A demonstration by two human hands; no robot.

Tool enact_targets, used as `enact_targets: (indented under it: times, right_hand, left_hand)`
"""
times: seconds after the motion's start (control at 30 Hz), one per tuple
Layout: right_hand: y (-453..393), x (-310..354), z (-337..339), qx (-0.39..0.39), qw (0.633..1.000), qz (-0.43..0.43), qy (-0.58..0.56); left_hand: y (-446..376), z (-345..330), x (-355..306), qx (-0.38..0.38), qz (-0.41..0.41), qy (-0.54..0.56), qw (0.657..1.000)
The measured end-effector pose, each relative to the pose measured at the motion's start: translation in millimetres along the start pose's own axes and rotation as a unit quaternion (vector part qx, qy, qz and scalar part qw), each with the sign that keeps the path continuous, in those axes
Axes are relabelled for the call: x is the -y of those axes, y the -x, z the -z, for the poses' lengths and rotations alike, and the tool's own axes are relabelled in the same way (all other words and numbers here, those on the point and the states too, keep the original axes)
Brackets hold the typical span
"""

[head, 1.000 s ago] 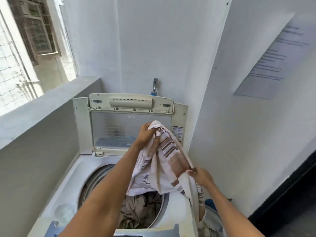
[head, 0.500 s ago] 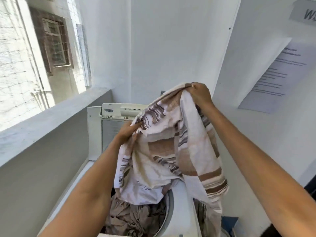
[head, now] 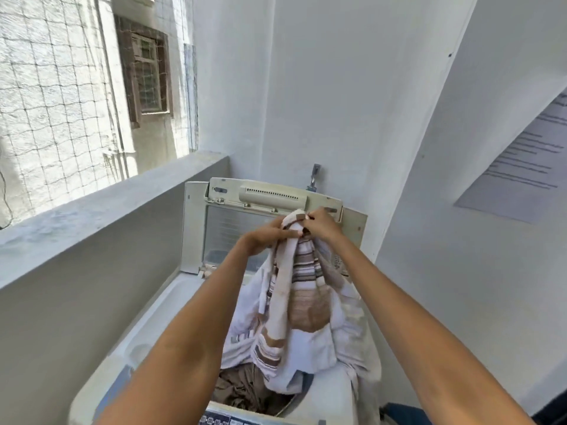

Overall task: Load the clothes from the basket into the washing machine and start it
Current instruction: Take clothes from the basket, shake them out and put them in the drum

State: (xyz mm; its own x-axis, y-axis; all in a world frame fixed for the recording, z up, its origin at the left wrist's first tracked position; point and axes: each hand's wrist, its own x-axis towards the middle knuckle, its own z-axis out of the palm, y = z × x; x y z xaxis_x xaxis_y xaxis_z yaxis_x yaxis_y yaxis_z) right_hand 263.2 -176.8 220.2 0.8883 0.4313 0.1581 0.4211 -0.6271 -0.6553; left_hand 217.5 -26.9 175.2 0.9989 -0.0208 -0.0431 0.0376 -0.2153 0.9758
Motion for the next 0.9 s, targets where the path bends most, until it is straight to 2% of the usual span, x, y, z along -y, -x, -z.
enact_targets:
  times: [0.07, 0.13, 0.2, 0.27, 0.33, 0.37, 0.5, 0.6, 0.73, 0.9]
  right_hand:
    - [6, -8, 0, 0.044, 0.997, 0.006, -0.07]
    - [9, -32, -4, 0.051, 0.992, 0.022, -0.109]
    - [9, -70, -13, 0.061, 0.997, 0.037, -0.023]
    - [-5, -130, -43, 0.124, 0.99, 0.004, 0.061]
    - [18, -143, -52, 0.176, 0.981, -0.036, 0.078]
    - [35, -135, -47, 0.175, 0.98, -0.041, 0.085]
    - [49, -127, -19, 0.126, 0.979, -0.053, 0.149]
    - [37, -104, 19, 0.12, 0.978, -0.033, 0.165]
    - [24, -49, 70, 0.065, 0.991, 0.016, 0.113]
    - [6, 42, 123, -0.057, 0.989, 0.125, 0.051]
  left_hand:
    - [-7, -9, 5, -0.057, -0.017, -0.036, 0.998]
    - [-11, -14, 11, -0.124, -0.035, -0.007, 0.992]
    - [-15, -16, 13, -0.177, -0.052, 0.017, 0.983]
    - [-20, -19, 8, -0.218, -0.067, 0.006, 0.974]
    - [-24, -20, 2, -0.264, -0.083, 0.012, 0.961]
    - [-27, -19, 1, -0.286, -0.083, 0.031, 0.954]
    - [-43, 1, 20, -0.314, -0.071, 0.06, 0.945]
    - [-16, 9, 6, -0.339, -0.071, 0.076, 0.935]
    - [-6, 32, -7, -0.382, -0.115, 0.085, 0.913]
    - [2, 52, -35, -0.434, -0.152, 0.063, 0.886]
